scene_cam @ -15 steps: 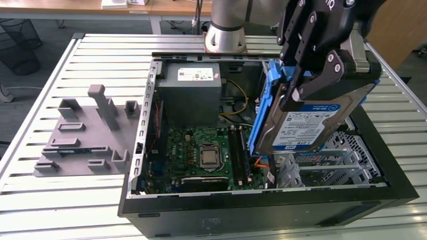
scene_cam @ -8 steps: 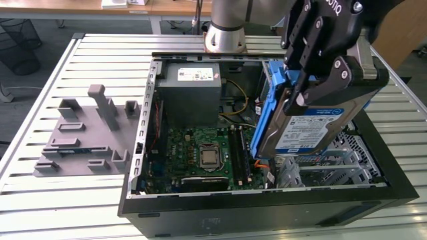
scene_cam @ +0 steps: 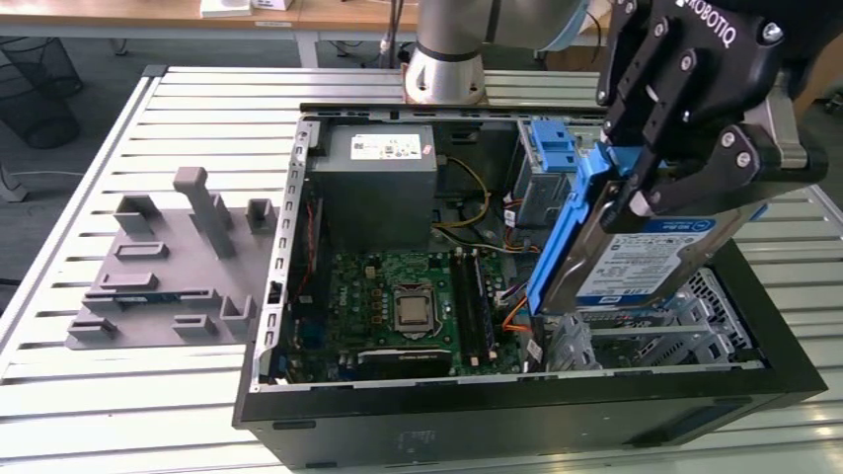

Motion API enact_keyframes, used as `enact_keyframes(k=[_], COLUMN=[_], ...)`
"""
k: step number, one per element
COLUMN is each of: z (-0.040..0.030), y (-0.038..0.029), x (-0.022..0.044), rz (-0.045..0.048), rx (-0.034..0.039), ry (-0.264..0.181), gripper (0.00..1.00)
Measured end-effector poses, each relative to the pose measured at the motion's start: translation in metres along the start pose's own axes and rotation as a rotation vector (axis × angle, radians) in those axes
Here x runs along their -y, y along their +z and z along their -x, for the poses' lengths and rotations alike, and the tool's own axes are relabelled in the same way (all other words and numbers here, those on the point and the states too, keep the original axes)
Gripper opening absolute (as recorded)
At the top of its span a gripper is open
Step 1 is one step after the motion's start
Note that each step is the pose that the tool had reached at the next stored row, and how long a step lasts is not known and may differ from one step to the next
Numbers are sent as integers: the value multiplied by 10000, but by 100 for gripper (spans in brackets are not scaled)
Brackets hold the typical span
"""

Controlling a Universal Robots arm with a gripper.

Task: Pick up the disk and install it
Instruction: 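Insert the disk into the insertion slot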

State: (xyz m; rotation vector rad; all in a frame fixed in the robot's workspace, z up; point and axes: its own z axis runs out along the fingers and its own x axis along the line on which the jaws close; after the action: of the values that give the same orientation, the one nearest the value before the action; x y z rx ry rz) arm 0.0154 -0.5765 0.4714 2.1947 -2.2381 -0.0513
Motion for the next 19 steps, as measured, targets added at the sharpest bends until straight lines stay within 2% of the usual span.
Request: enact_keyframes(k=[4, 19], z=[0, 0], y=[39, 46], x=[64, 82], rz=[0, 0], rx=[1, 1], ry=[0, -1], gripper=[37, 37])
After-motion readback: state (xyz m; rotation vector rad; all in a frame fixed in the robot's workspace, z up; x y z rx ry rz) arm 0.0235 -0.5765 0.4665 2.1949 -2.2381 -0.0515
